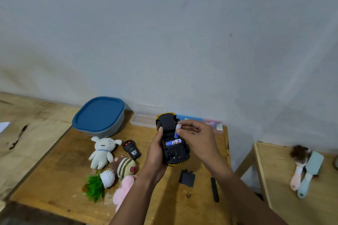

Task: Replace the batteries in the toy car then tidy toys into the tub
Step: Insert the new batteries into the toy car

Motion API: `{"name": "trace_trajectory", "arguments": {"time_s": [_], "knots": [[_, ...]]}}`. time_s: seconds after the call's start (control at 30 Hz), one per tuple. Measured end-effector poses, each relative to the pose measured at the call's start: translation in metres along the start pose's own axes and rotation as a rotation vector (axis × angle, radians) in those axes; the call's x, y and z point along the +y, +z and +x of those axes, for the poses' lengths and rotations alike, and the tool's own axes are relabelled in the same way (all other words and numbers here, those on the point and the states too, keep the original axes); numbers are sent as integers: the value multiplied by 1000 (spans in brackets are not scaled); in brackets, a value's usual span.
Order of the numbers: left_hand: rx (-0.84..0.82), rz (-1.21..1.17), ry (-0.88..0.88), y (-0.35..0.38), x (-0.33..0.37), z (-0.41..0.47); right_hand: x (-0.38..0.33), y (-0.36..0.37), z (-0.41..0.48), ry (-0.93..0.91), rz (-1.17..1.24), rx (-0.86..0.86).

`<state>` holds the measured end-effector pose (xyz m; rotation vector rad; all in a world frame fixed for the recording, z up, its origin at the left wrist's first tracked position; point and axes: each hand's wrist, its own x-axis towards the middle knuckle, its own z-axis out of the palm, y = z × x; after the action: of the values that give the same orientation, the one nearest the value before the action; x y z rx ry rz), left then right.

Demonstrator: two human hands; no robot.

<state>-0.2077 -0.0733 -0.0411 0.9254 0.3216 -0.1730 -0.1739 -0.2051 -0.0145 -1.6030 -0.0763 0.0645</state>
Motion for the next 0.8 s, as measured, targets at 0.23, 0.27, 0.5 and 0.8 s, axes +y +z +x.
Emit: {"name": "trace_trajectory", "arguments": {"time_s": [0.23, 0.27, 0.5, 0.8], "knots": [[21, 32, 3, 3, 7, 2, -5, 2, 0, -21, -30, -28], [25, 36, 4, 4, 8, 3, -5, 2, 1, -39, -68, -32], [25, 30, 29, 5, 9, 5, 1, 10, -1, -253, -324, -104], [33, 2, 36, -1, 2, 4, 10, 18, -9, -282, -375, -17]]}}
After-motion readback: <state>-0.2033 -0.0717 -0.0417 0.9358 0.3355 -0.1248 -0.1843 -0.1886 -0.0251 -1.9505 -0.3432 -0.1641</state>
